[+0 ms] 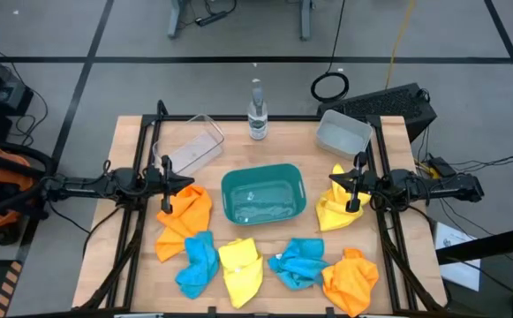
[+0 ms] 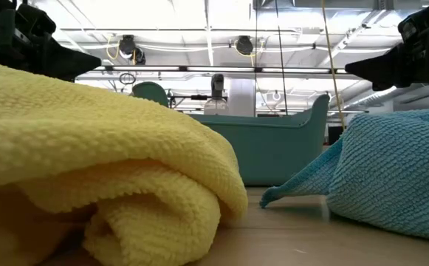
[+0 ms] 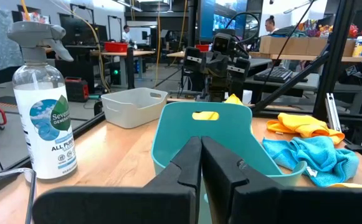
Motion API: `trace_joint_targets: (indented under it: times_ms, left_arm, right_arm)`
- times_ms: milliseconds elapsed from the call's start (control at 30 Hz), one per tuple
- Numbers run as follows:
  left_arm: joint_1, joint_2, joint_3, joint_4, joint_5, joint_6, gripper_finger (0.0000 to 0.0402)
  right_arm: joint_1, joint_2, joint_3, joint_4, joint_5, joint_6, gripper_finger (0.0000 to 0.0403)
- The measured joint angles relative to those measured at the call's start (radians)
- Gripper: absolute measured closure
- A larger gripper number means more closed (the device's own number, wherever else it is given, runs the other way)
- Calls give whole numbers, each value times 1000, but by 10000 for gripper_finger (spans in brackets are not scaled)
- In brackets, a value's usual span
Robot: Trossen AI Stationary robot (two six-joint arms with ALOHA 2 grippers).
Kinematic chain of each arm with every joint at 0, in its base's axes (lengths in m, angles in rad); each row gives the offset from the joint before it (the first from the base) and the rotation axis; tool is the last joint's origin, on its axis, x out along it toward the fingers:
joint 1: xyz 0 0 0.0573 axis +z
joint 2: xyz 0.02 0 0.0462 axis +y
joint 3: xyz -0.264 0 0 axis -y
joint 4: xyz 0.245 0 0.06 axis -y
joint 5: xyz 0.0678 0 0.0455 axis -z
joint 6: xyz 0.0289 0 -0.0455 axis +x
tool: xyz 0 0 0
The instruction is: Sort microfiber towel by color & place in baskets
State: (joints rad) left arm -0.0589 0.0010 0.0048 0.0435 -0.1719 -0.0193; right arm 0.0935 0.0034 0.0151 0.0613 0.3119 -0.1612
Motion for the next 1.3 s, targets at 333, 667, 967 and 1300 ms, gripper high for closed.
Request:
trace_joint_targets:
  times_ms: [333, 667, 967, 1300]
  left_arm:
    - [0, 0, 0, 0, 0, 0, 384]
    - [0, 0, 0, 0, 0, 0, 384]
    - [0, 0, 0, 0, 0, 0, 384]
    - [0, 0, 0, 0, 0, 0, 384]
  right_arm:
    - [0, 0, 0, 0, 0, 0, 403]
    - [0, 0, 0, 0, 0, 0, 403]
    - [0, 0, 0, 0, 0, 49, 403]
    - [0, 0, 0, 17, 0, 185, 403]
